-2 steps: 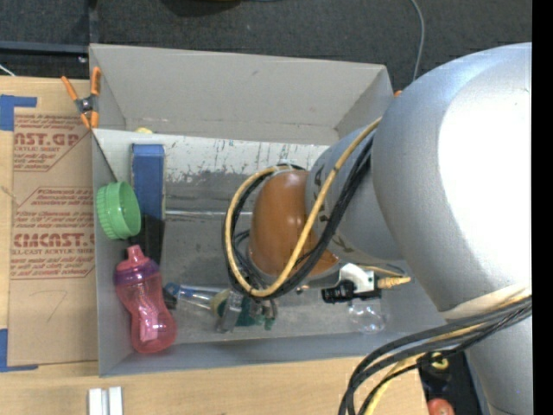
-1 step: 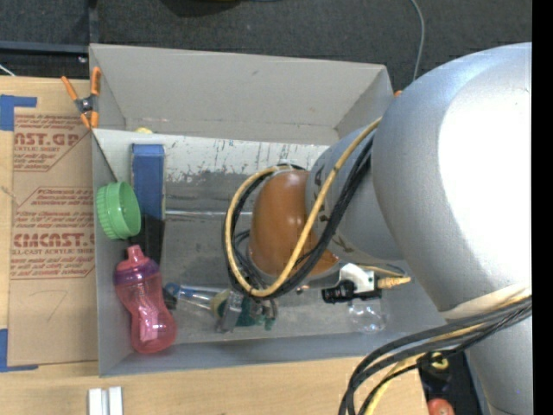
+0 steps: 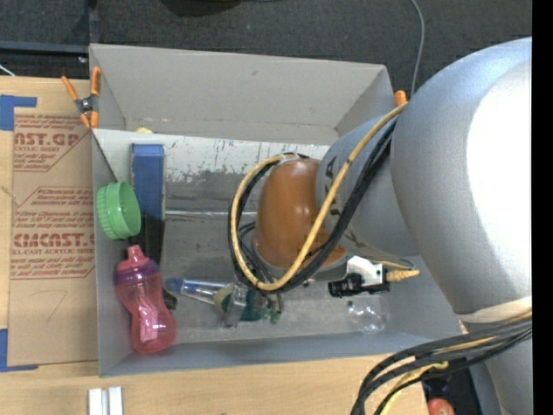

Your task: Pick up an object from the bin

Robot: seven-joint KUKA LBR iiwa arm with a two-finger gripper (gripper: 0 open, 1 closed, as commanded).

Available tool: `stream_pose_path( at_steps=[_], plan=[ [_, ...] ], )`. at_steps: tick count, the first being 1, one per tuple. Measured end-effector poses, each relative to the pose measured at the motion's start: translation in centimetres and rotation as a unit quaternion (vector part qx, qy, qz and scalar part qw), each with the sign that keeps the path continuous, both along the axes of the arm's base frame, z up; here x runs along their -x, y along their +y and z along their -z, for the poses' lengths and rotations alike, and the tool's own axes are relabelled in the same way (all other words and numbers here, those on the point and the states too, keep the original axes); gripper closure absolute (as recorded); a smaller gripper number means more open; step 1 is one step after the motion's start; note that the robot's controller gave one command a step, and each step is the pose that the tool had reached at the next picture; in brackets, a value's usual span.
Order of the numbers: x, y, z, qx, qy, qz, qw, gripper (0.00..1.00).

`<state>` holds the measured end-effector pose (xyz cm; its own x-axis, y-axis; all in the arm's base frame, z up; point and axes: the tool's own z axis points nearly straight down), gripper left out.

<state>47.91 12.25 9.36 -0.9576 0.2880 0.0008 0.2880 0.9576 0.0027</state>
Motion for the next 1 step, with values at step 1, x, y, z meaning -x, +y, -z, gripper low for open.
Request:
stream_pose_path(
  at_steps=[1],
  plan=[
    [-0.07,0.04,-1.44,-0.001,-0.0012,0.000,1.0000,1.00]
  ],
)
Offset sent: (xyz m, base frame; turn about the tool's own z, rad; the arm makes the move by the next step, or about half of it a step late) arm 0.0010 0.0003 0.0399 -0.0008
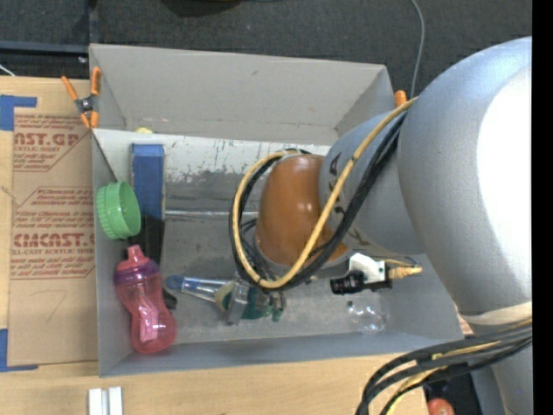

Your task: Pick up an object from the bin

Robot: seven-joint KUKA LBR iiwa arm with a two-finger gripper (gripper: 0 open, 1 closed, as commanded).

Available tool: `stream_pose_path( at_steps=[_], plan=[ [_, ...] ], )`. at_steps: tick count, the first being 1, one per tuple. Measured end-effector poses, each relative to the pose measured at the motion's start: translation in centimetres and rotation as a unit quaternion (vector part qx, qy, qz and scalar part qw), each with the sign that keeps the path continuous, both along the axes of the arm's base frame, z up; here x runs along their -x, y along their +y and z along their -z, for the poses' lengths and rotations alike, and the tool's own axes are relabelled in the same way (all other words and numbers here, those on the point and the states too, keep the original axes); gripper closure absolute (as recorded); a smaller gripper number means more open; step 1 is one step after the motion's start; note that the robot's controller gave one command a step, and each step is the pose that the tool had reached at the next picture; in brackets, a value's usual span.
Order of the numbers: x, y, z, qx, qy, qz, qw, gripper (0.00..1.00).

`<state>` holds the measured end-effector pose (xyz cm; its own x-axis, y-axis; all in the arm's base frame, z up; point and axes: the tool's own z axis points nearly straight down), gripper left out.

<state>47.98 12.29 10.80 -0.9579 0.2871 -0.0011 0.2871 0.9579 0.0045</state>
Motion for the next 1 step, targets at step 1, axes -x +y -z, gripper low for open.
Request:
stream_pose_path(
  at_steps=[1],
  plan=[
    [0.03,0.03,-2.36,0.000,0.0007,0.000,1.0000,1.00]
  ],
)
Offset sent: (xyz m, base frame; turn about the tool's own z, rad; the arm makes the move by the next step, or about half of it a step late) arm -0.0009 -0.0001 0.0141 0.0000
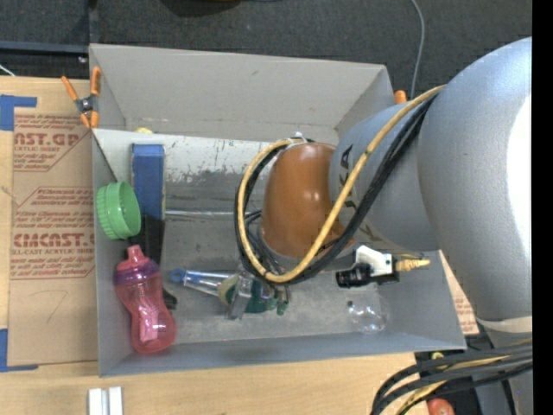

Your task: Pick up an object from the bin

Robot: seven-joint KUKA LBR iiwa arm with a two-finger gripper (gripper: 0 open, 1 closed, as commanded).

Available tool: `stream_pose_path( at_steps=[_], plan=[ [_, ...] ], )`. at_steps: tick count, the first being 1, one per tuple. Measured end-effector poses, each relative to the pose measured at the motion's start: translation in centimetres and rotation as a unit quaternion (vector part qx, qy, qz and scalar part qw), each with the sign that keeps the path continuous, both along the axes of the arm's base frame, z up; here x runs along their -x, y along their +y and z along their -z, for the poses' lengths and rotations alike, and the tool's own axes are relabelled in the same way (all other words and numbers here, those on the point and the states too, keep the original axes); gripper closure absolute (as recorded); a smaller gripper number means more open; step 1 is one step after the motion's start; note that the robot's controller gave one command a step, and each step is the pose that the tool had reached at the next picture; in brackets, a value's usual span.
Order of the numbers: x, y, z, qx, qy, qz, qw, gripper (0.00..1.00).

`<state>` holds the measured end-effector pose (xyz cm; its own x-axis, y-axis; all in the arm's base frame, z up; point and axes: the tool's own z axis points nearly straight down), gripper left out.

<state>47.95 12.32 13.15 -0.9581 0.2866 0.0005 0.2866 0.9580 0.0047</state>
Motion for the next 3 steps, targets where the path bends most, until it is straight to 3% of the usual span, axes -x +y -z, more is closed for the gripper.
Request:
stream_pose_path(
  at_steps=[3],
  plan=[
    [0.05,0.03,-0.66,0.000,0.0010,0.000,1.0000,1.00]
  ],
)
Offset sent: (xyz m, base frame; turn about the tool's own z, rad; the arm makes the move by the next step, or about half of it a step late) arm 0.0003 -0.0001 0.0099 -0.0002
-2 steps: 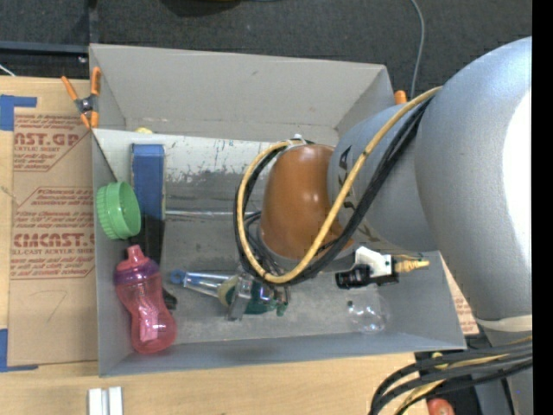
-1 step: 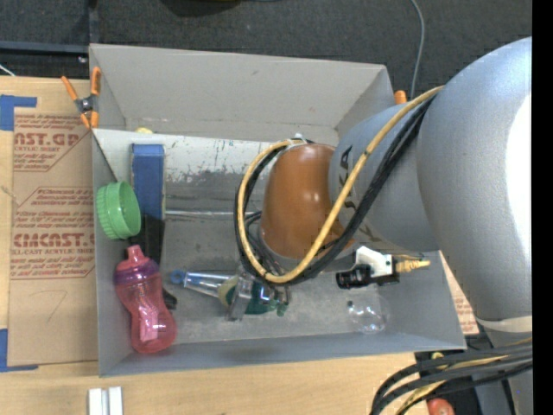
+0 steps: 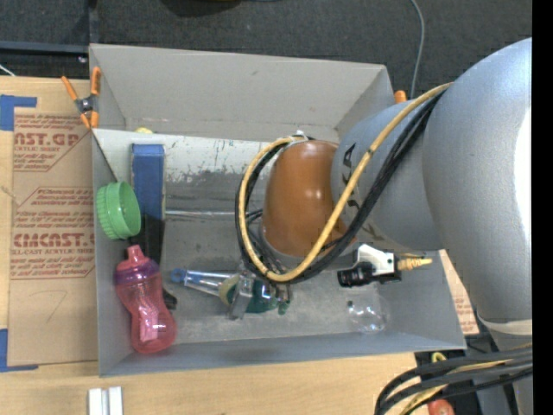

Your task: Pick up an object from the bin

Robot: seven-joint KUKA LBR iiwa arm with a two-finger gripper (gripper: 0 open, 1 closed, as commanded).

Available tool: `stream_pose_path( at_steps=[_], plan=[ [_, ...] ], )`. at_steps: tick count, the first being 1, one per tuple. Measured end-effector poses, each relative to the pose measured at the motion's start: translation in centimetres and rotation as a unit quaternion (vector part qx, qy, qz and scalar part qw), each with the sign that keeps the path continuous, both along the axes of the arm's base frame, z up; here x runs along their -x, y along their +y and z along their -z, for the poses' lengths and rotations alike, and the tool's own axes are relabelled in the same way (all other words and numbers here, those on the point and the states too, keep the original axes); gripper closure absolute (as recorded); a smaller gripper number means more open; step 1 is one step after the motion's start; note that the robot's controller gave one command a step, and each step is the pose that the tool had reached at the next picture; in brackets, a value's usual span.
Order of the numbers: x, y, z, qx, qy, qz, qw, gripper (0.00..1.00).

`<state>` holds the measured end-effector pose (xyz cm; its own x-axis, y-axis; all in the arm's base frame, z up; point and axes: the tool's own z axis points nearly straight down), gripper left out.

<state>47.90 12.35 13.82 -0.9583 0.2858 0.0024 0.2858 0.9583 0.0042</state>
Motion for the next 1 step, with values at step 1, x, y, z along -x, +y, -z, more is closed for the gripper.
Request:
stream_pose_path(
  at_steps=[1],
  plan=[
    [0.03,0.03,-2.85,0.000,0.0003,0.000,1.0000,1.00]
  ],
)
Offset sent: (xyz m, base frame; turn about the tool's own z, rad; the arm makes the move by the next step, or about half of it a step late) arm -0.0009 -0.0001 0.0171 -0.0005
